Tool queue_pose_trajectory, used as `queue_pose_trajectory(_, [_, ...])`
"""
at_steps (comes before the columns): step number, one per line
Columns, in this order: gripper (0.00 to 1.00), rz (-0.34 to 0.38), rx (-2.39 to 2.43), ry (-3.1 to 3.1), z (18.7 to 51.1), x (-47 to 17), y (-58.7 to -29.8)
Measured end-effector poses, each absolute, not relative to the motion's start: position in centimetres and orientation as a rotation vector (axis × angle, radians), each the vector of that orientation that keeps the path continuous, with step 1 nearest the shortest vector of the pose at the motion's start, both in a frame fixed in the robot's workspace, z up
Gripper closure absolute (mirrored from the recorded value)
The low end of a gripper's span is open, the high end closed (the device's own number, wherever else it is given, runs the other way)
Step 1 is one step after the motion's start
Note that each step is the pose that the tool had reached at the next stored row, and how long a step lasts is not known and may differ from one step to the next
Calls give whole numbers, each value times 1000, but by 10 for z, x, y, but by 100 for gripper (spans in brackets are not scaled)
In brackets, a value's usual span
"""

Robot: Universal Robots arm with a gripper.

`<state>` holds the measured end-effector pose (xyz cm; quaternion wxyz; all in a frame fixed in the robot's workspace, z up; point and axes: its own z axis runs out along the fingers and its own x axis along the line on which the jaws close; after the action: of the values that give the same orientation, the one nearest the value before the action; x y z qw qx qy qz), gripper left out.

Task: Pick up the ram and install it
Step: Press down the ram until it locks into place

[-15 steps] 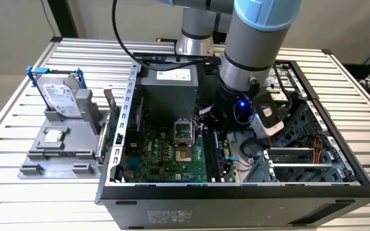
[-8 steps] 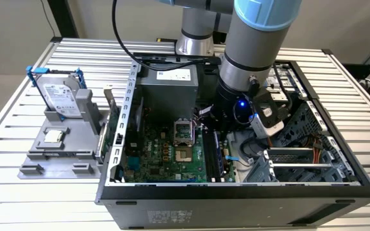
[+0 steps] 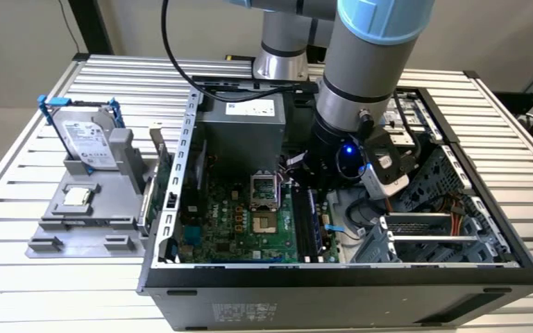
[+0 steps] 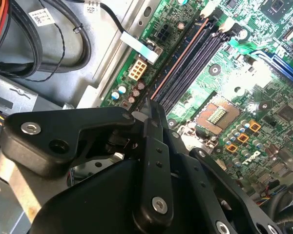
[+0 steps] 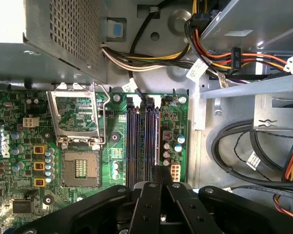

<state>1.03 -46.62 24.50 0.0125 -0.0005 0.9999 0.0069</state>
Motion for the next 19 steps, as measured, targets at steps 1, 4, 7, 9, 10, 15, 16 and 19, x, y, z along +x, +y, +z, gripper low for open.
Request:
queue_pose_trajectory(1, [100,21,-3,3116,245,10,-466])
queue_pose_trajectory(4, [100,22,-30,3116,245,10,-466])
queue_pose_trajectory(7, [100,22,-83,3116,245,10,-466])
queue_pose_trajectory(9, [100,23,-129,3114,245,10,-466])
queue_pose_trajectory(10, [100,23,-157,3113,245,10,-466])
queue_pose_trajectory(15, [100,25,-285,3105,245,10,-466])
queue_pose_trajectory(16, [100,25,-306,3103,245,10,-466])
queue_pose_trajectory(19, [100,26,-356,3098,245,10,-466])
